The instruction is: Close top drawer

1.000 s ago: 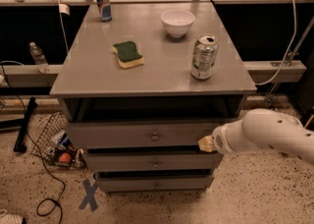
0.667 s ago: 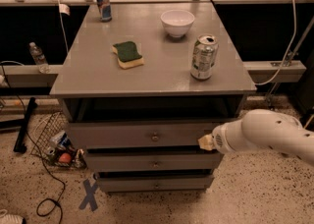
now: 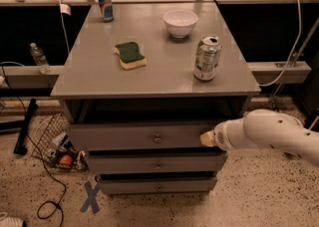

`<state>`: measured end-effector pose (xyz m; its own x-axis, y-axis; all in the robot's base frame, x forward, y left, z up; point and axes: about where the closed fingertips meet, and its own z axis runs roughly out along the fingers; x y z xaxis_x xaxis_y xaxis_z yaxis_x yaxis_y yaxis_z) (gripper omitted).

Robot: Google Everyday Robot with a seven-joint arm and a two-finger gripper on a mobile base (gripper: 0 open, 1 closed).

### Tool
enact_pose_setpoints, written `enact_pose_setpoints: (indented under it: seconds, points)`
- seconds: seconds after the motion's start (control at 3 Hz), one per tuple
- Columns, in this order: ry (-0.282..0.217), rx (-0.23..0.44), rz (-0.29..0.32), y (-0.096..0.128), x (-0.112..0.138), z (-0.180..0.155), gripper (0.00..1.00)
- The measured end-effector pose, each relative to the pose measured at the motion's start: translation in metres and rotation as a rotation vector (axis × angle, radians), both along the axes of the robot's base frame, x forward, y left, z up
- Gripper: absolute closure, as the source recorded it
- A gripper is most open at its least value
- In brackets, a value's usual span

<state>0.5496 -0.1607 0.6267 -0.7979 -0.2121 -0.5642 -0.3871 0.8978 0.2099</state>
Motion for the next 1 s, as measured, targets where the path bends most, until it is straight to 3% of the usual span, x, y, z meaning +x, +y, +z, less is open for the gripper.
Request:
enact_pose_setpoints:
  seconds: [0.33, 1.0]
  points:
    - [-0.039, 0.021, 0.002, 0.004, 0.026, -0.0035, 1.0]
    - [-0.039, 0.021, 0.002, 0.0043, 0.0254, -0.0035, 1.0]
